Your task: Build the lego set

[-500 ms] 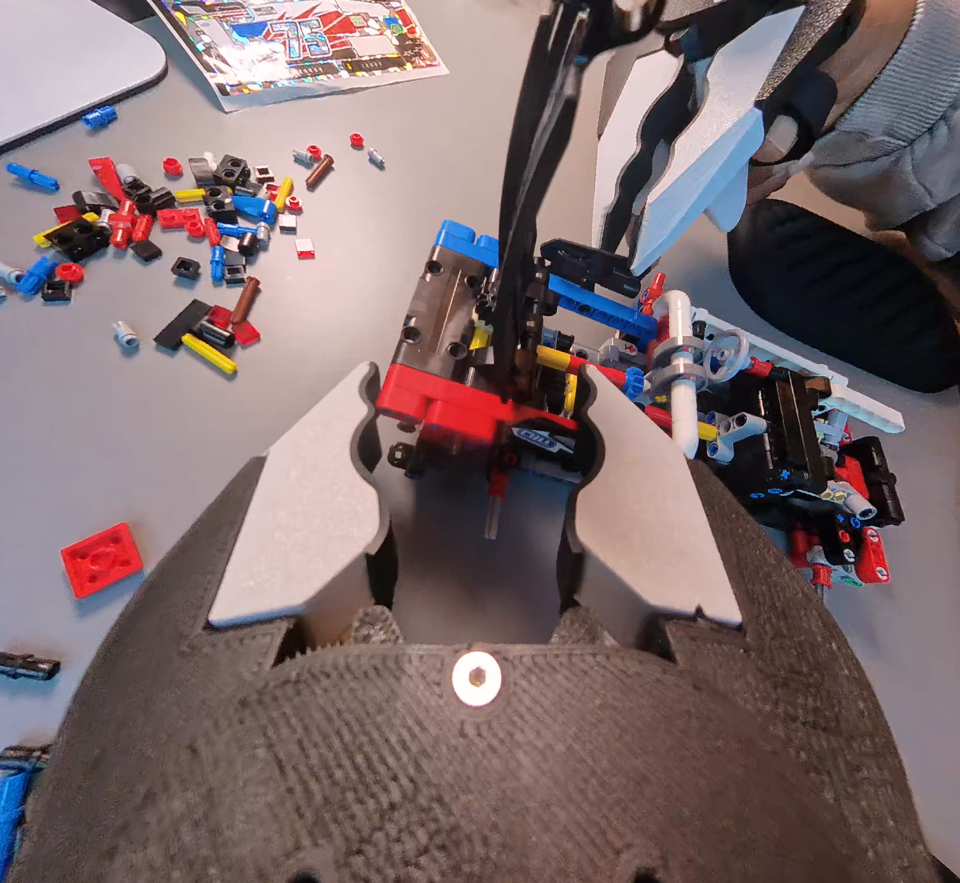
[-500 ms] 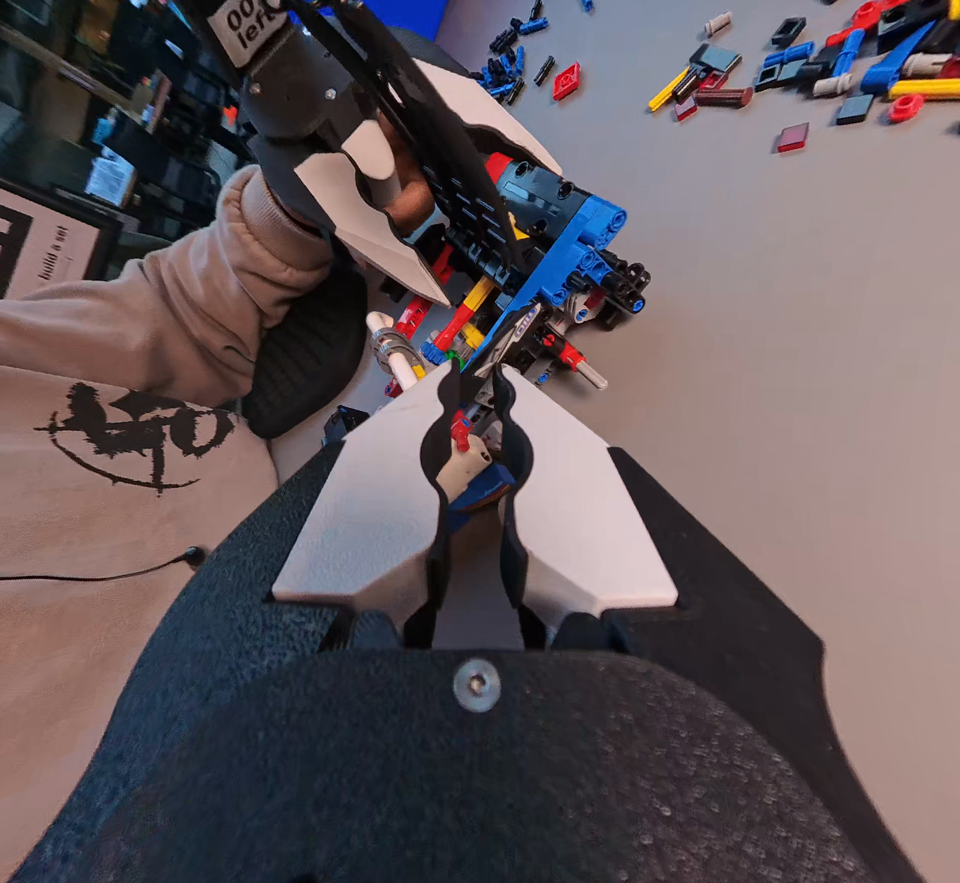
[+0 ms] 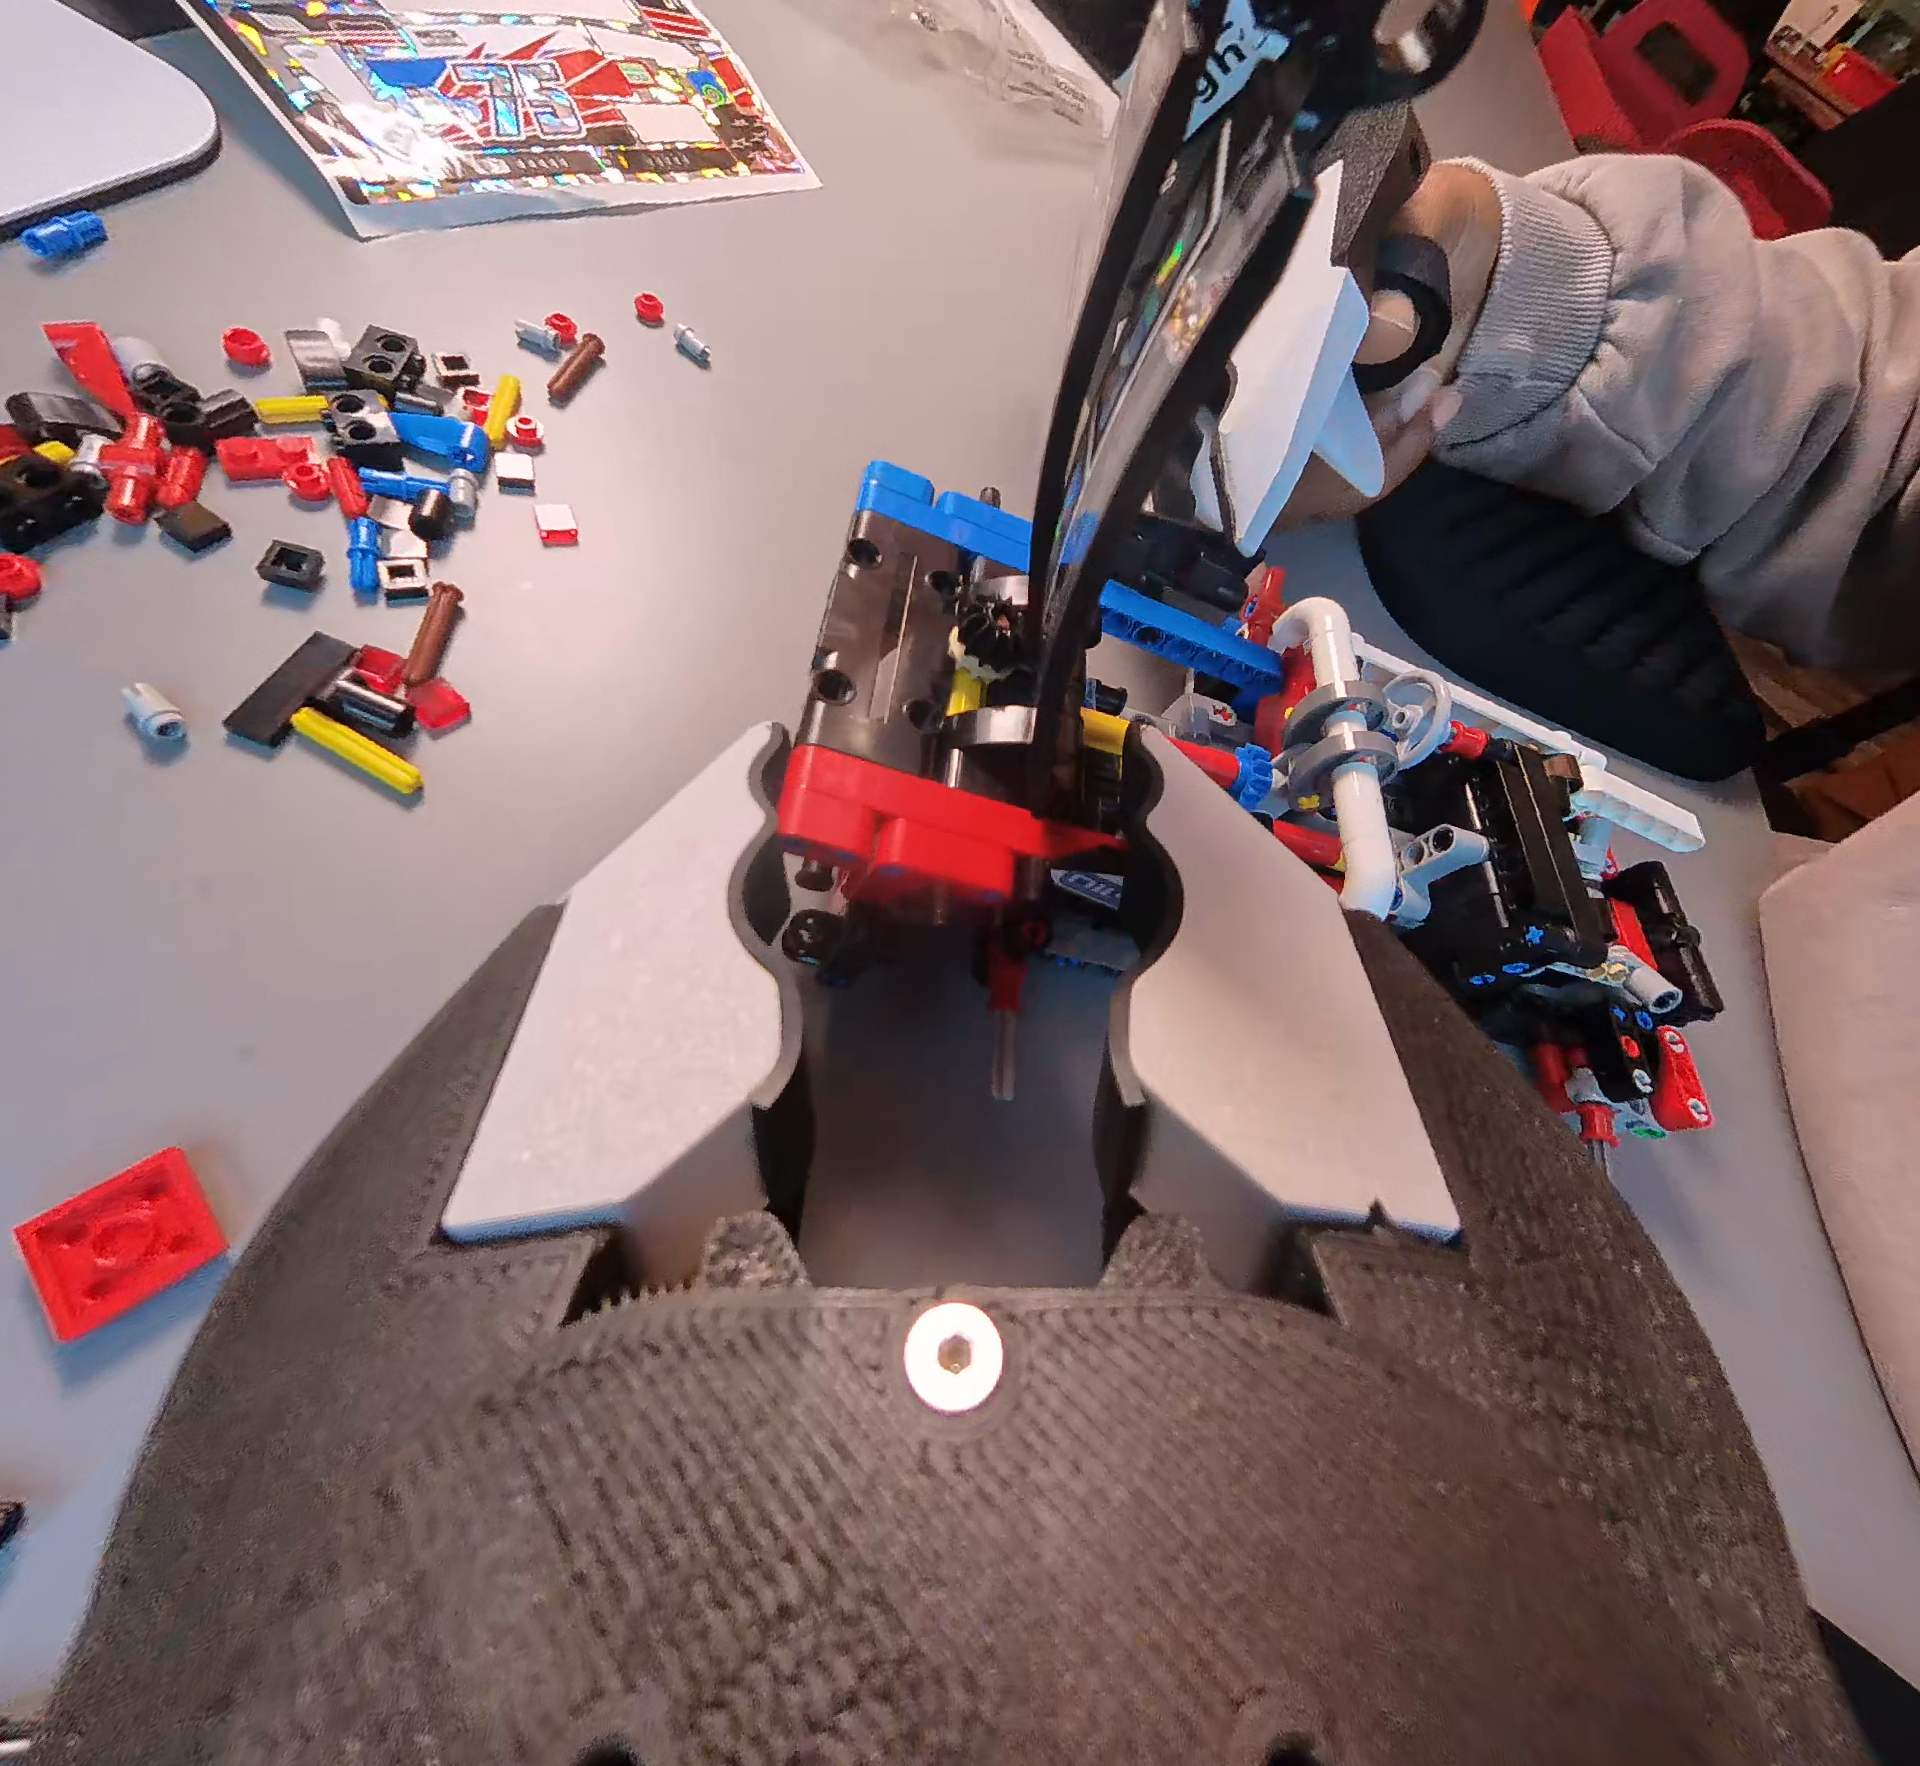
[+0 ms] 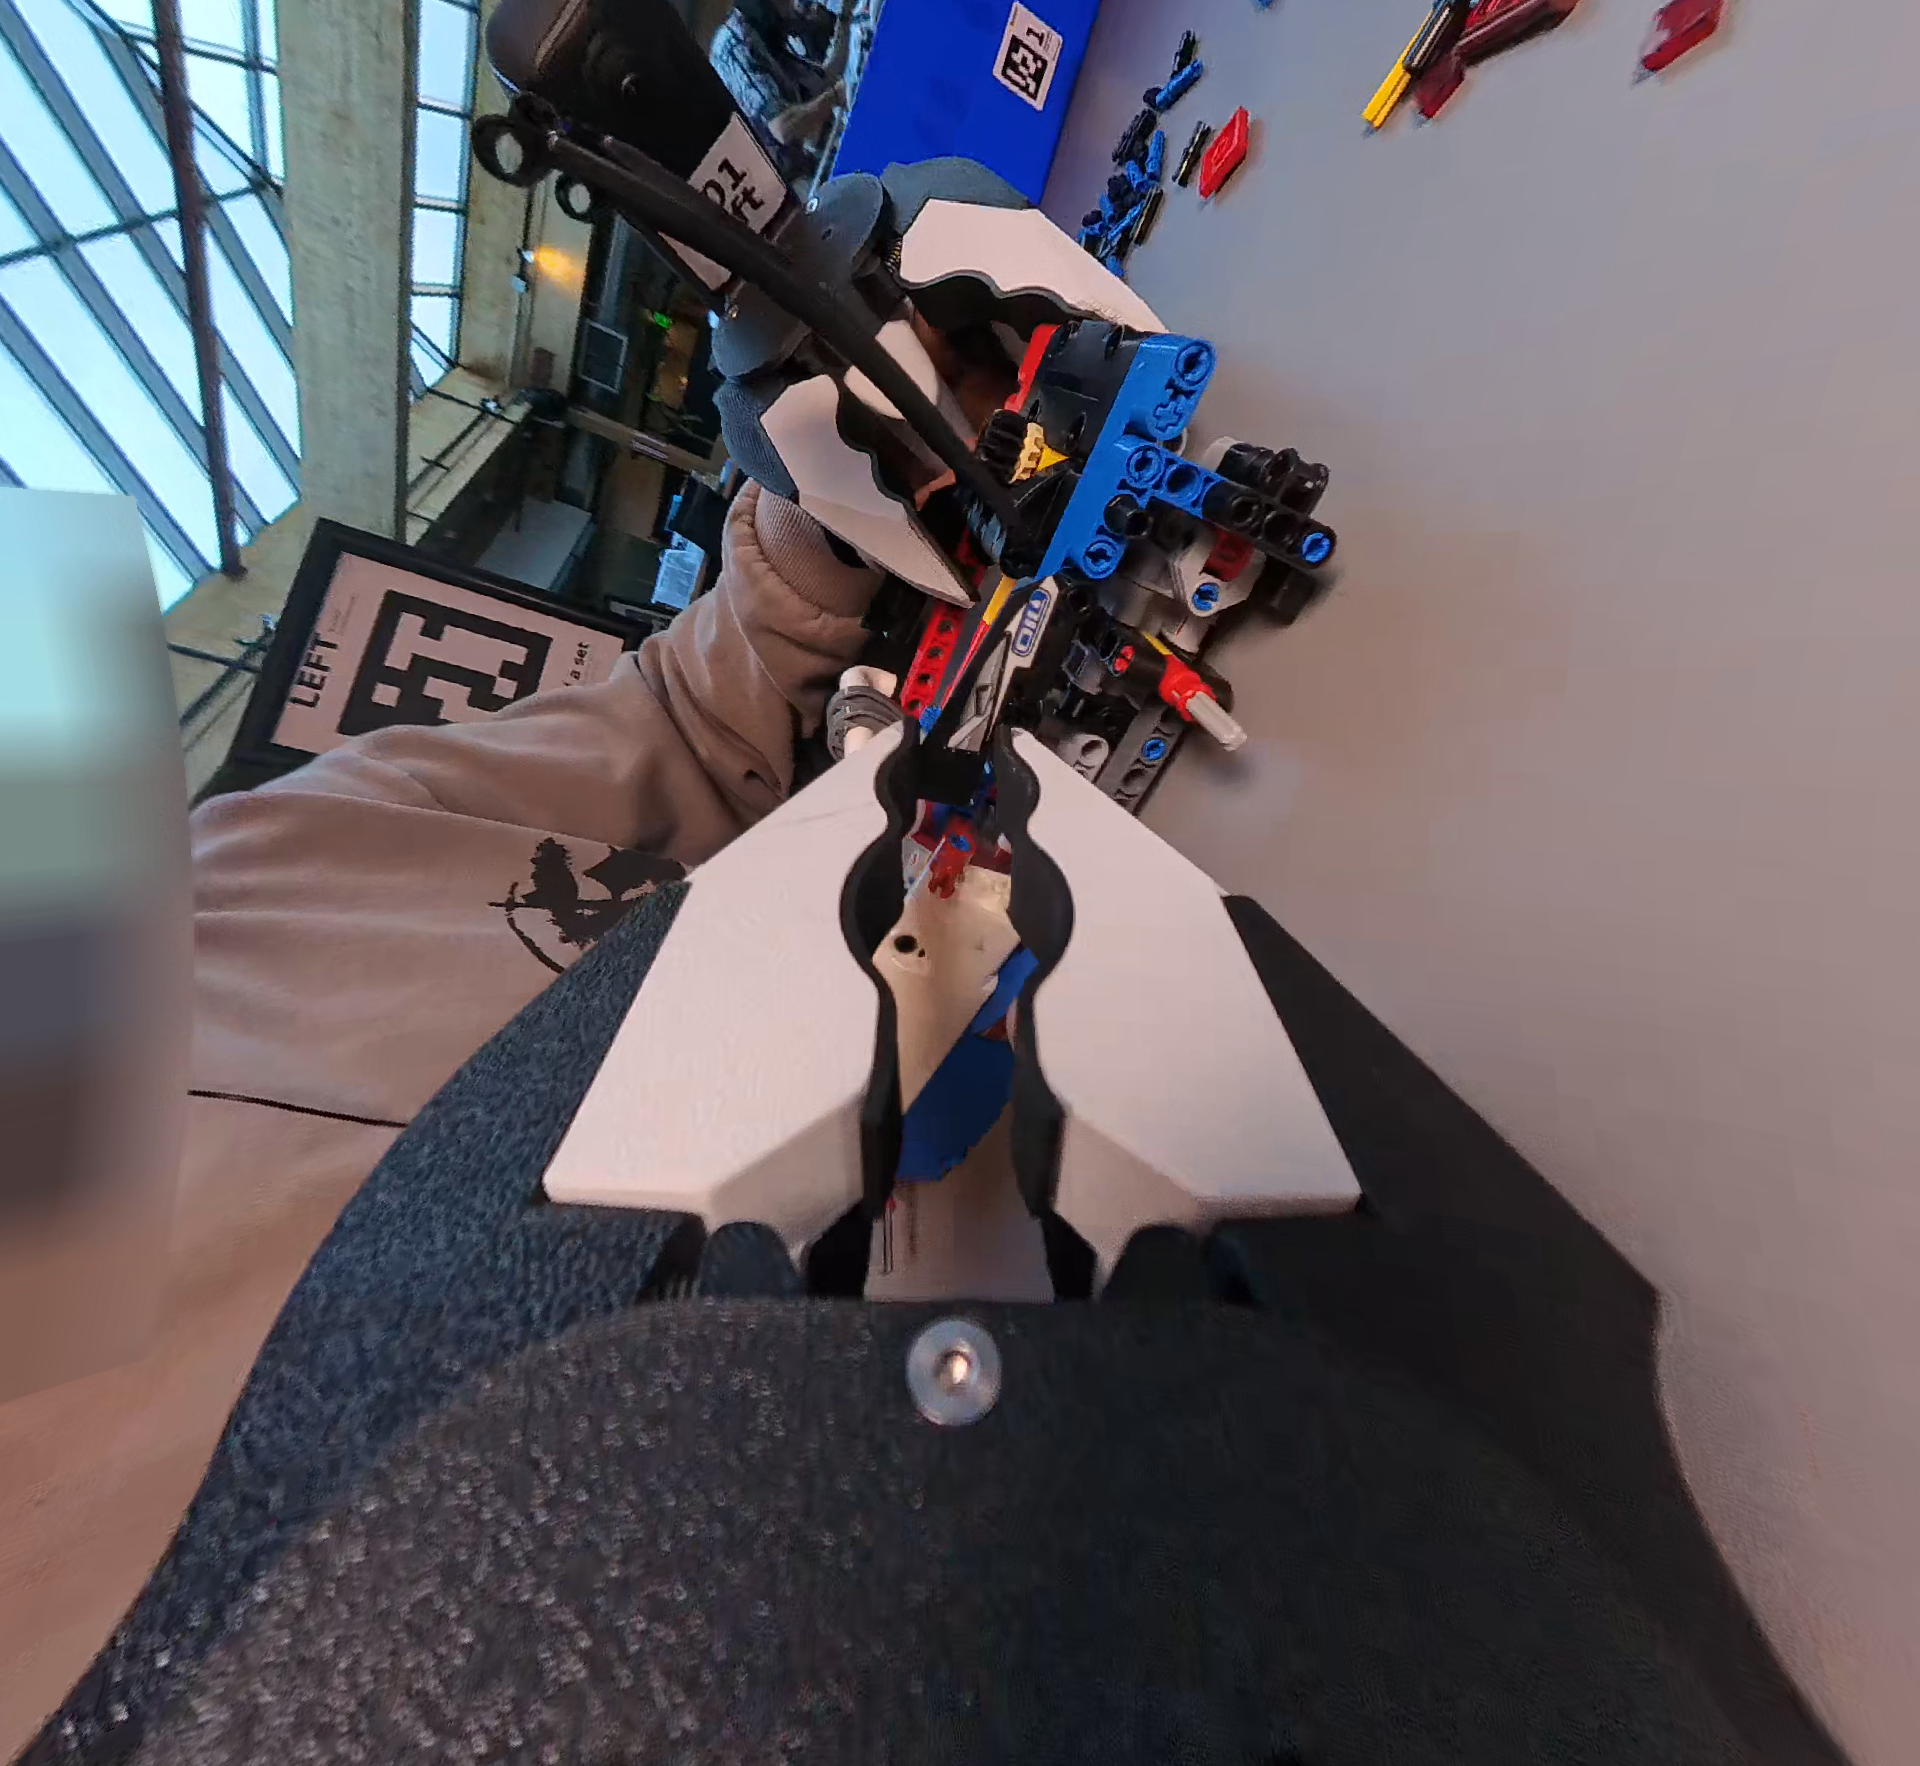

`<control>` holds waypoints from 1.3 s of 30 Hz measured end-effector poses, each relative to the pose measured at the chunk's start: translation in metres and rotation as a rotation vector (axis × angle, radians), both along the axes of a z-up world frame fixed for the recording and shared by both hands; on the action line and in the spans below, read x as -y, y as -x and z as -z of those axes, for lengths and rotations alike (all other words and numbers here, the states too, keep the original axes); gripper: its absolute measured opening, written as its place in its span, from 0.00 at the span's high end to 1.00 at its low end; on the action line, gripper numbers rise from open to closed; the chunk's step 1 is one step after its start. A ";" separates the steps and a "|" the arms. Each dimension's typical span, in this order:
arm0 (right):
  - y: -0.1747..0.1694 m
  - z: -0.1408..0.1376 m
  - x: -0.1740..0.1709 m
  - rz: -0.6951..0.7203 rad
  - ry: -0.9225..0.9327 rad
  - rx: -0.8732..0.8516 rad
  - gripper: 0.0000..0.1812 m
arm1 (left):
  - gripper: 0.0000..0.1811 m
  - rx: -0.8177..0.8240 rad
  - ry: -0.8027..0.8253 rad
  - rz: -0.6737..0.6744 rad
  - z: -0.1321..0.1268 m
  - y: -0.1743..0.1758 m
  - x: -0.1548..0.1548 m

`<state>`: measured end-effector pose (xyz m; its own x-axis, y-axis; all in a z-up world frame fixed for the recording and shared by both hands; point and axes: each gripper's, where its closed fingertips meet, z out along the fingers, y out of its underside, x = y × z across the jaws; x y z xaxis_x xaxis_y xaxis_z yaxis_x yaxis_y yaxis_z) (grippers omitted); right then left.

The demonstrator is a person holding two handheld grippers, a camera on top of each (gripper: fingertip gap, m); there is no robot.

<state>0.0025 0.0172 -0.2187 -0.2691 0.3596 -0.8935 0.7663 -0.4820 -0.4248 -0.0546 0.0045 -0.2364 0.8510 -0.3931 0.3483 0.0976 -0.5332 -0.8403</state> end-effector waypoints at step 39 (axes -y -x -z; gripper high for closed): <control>-0.034 0.002 -0.008 -0.004 -0.749 -0.355 0.88 | 0.71 0.055 0.008 0.051 -0.001 -0.003 0.003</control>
